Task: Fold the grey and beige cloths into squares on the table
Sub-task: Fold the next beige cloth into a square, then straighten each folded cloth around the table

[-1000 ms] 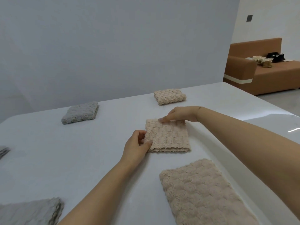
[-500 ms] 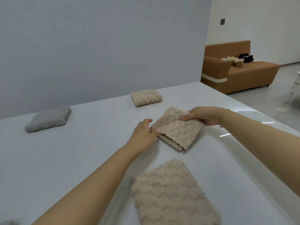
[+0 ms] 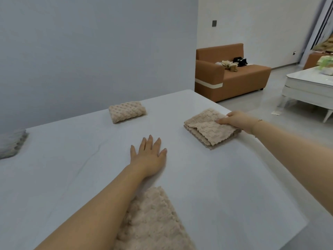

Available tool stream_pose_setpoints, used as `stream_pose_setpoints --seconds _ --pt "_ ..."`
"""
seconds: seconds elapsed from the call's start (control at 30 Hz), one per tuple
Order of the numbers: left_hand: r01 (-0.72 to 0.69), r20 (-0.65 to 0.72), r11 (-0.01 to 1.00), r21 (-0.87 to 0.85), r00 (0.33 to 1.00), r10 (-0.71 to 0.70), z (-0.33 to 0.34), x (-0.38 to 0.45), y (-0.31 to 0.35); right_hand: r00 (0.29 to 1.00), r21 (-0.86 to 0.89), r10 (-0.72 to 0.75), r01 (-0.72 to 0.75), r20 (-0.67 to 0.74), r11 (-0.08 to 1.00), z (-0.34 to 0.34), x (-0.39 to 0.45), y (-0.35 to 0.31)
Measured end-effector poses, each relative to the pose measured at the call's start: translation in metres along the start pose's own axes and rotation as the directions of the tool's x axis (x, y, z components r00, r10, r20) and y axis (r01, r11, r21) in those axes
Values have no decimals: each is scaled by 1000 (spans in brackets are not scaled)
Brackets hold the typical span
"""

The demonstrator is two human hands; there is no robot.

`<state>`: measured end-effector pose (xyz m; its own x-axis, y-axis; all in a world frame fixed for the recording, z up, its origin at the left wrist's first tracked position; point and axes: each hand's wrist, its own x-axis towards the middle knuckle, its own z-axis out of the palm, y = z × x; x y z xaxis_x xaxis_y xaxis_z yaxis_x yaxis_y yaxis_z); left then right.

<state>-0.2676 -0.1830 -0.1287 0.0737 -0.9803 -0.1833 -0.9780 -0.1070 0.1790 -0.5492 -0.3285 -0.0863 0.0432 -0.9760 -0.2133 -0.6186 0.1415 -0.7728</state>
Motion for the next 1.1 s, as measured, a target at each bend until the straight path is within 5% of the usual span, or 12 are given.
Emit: stream_pose_setpoints --seconds 0.3,0.5,0.7,0.83,0.97,1.1 --pt "6 -1 1000 -1 1000 -6 0 -2 0 971 -115 -77 52 -227 992 1 6 8" --pt "13 6 999 -40 1000 -13 -2 -3 1 940 -432 -206 71 -273 899 10 -14 1" --pt "-15 -80 989 -144 997 3 -2 -13 -5 912 -559 -407 310 -54 769 41 -69 -26" --pt "-14 -114 908 -418 993 -37 -13 -40 -18 818 -558 -567 517 98 649 75 -120 -45" --pt "-36 -428 997 -64 904 5 -24 -101 -49 768 -490 -595 623 237 609 106 -167 -61" --pt "88 -466 995 49 883 -55 -33 -160 -79 712 -403 -647 695 272 596 135 -204 -72"
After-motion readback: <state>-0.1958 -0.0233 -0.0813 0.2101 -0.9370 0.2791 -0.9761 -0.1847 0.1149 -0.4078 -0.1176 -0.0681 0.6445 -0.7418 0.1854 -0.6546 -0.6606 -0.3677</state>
